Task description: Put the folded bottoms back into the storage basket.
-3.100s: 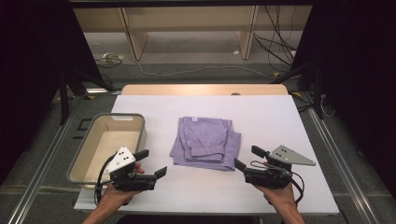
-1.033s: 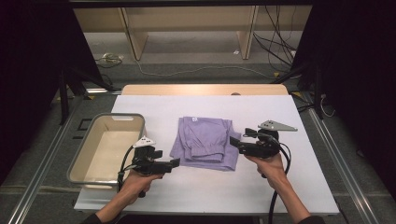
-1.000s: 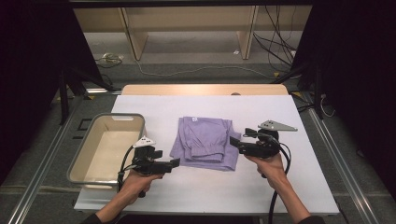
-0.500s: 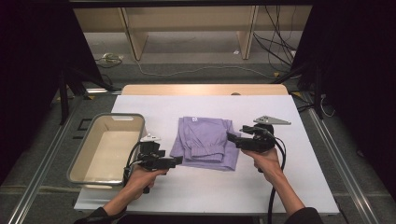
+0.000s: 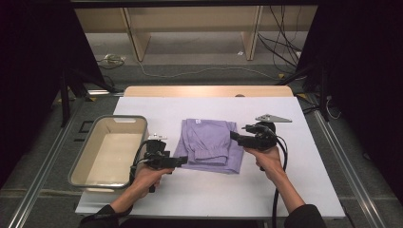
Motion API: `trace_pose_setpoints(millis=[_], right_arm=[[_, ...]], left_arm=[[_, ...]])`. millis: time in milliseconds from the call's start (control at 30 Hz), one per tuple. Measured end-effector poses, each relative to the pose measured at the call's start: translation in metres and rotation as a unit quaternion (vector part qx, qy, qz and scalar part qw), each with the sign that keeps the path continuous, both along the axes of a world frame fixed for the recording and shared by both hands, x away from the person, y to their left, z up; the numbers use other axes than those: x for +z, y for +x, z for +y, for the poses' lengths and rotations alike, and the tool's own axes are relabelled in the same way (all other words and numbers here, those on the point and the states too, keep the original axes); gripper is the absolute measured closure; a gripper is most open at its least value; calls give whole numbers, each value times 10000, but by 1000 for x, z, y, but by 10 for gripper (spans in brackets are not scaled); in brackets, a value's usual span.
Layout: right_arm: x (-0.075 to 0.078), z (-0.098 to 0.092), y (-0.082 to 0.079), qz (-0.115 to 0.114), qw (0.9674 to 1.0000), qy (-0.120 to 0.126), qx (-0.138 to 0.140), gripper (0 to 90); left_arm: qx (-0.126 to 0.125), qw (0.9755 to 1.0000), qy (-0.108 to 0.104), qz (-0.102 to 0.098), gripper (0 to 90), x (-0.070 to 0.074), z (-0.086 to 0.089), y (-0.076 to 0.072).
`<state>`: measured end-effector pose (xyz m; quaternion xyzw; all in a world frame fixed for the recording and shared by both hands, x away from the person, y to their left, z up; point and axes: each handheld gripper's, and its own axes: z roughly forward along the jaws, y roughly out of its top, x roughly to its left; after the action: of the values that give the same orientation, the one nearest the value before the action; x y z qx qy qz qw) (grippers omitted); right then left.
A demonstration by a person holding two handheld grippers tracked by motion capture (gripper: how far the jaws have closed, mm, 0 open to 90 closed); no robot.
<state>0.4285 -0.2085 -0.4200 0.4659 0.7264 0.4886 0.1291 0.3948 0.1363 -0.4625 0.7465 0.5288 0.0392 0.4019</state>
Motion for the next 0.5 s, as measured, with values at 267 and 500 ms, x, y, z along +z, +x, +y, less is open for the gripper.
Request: trace_pose_setpoints(millis=[267,500], right_arm=[[-3,2,7,50,10000,-61,-21,218],[-4,4,14,116,9999,-72,-48,218]], left_arm=[[22,10000,49,38,148,-2,-3,6],[63,9999,39,97,148,-4,-3,12]])
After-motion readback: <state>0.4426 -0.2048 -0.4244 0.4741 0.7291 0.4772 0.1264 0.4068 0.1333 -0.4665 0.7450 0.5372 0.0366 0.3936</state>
